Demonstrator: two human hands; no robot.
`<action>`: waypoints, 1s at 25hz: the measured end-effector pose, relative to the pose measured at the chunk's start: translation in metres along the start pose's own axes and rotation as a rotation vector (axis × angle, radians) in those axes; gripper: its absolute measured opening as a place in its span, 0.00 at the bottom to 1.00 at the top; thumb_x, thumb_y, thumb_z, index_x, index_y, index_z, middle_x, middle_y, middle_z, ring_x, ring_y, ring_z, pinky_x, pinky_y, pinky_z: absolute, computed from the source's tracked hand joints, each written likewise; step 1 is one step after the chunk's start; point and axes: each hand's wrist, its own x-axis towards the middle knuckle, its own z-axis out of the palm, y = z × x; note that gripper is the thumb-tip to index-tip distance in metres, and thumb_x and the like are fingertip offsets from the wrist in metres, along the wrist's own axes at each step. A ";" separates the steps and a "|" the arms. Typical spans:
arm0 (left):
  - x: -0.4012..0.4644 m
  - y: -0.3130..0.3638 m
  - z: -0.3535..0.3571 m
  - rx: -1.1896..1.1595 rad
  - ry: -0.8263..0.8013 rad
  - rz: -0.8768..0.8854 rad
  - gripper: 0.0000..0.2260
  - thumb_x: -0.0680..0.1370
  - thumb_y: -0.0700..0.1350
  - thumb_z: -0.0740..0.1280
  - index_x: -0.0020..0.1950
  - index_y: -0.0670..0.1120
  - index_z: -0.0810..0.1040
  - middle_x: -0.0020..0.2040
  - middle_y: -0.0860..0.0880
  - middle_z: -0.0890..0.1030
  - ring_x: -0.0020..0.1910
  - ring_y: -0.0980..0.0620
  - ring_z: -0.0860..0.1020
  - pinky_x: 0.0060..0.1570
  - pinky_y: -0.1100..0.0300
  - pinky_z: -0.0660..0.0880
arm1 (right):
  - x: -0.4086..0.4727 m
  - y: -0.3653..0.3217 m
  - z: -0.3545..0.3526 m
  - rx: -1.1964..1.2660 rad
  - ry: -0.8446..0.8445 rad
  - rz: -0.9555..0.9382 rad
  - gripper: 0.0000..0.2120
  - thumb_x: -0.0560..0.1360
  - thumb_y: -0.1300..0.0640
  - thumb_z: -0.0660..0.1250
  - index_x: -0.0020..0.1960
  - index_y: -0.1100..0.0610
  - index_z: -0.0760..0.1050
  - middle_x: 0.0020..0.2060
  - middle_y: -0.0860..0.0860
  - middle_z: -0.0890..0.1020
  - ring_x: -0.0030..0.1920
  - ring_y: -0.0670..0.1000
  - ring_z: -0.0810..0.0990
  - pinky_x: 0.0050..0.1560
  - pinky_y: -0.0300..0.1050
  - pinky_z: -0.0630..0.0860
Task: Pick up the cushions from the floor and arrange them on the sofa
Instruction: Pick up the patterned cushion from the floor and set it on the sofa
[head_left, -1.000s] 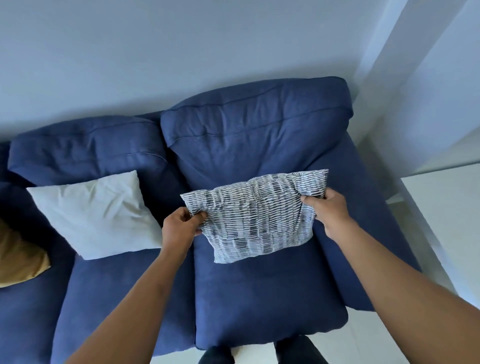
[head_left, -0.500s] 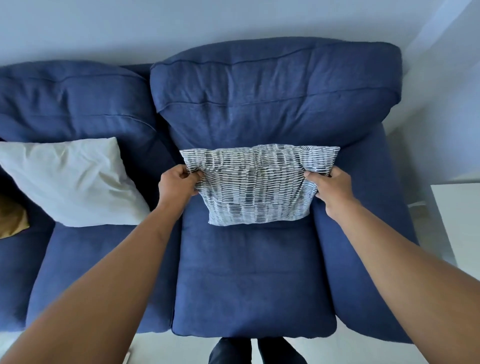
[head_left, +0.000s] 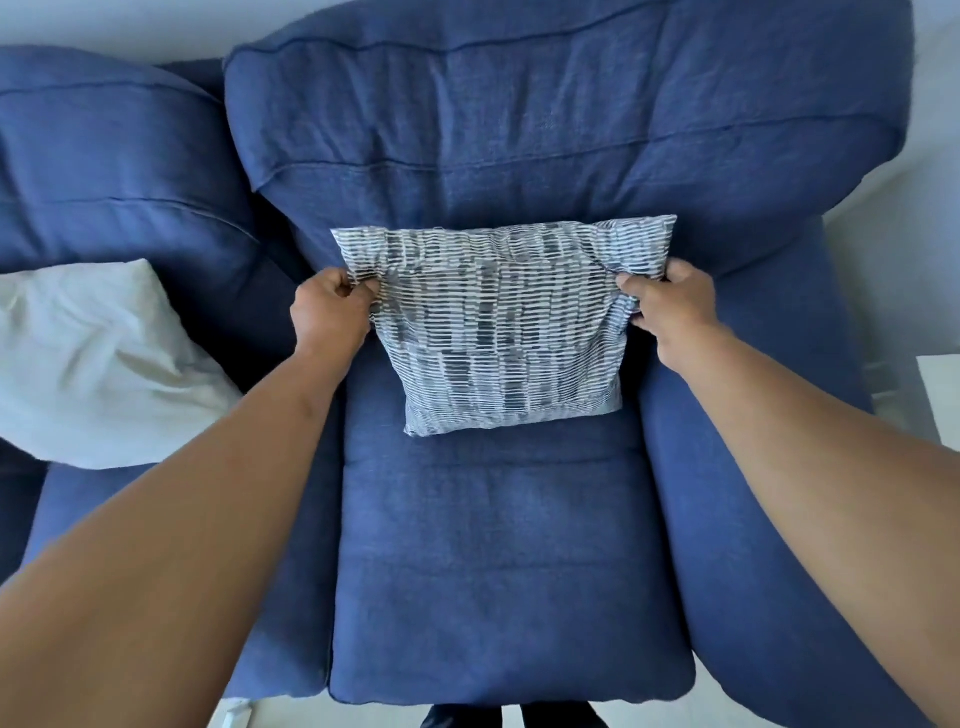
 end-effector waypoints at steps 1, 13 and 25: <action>0.009 0.000 0.002 -0.017 0.003 0.009 0.07 0.72 0.56 0.73 0.40 0.54 0.82 0.46 0.48 0.89 0.49 0.45 0.89 0.54 0.43 0.86 | 0.008 -0.002 0.003 0.000 0.007 -0.015 0.07 0.77 0.63 0.74 0.46 0.52 0.79 0.50 0.54 0.85 0.46 0.52 0.84 0.47 0.47 0.82; 0.030 0.024 0.009 -0.177 -0.029 0.041 0.03 0.74 0.49 0.75 0.44 0.53 0.82 0.49 0.47 0.89 0.54 0.43 0.88 0.60 0.43 0.85 | 0.029 -0.013 0.003 0.027 0.121 -0.049 0.08 0.76 0.55 0.76 0.41 0.49 0.78 0.40 0.48 0.84 0.42 0.50 0.82 0.52 0.58 0.84; 0.014 0.021 0.010 -0.243 0.019 0.052 0.08 0.80 0.46 0.73 0.59 0.48 0.86 0.50 0.51 0.88 0.52 0.52 0.87 0.63 0.50 0.83 | 0.017 -0.007 -0.022 -0.059 0.191 -0.053 0.01 0.77 0.55 0.74 0.48 0.50 0.84 0.48 0.51 0.87 0.55 0.58 0.88 0.48 0.47 0.83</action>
